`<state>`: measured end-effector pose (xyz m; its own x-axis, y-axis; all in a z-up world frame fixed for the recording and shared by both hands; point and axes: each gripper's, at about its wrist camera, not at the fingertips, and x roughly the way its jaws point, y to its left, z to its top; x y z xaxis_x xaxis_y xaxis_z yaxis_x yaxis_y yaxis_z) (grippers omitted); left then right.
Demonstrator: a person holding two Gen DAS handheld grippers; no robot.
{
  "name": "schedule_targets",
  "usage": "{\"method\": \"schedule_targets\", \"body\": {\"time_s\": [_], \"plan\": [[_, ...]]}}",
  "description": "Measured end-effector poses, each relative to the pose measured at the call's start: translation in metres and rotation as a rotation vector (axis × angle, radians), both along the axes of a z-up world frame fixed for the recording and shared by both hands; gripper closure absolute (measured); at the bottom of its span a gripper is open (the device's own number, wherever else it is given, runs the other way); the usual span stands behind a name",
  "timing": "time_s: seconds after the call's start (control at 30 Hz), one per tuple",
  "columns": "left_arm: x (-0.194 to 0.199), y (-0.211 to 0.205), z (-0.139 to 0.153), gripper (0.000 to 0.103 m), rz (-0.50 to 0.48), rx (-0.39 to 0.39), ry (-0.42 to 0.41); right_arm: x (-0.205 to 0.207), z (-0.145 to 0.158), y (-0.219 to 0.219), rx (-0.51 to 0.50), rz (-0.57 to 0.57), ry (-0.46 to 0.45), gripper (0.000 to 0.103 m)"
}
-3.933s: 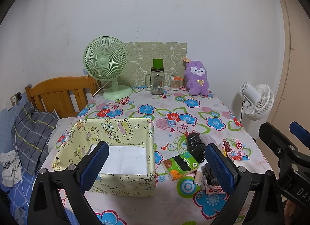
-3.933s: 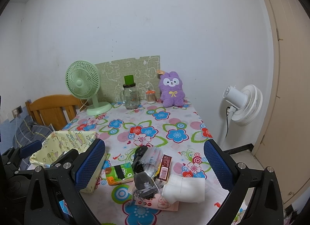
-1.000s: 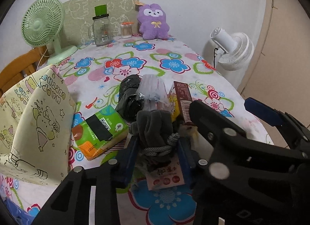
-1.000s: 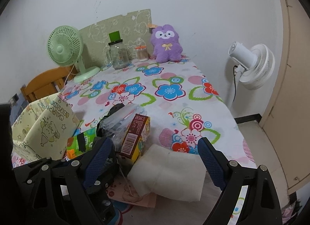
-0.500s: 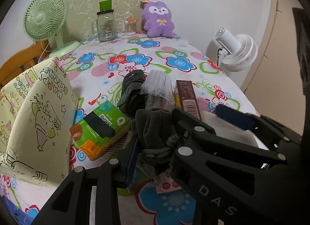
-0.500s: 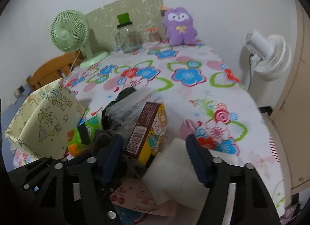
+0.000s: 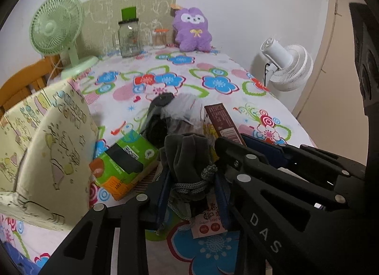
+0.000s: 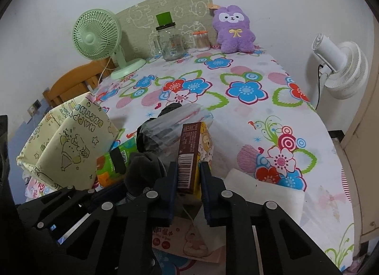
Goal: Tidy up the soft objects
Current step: 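Grasp the grey knit glove with the left tool while the right tool grasps the red-brown box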
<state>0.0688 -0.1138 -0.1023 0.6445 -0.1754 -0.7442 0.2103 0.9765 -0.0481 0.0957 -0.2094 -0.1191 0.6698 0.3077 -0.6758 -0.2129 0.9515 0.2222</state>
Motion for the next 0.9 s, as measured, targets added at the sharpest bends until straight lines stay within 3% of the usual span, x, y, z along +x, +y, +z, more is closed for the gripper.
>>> {"method": "schedule_targets", "body": {"time_s": [0.9], "plan": [[-0.033,0.000,0.073,0.068,-0.015,0.008,-0.136,-0.042,0.077,-0.006,-0.032,-0.078,-0.172,0.082]]}}
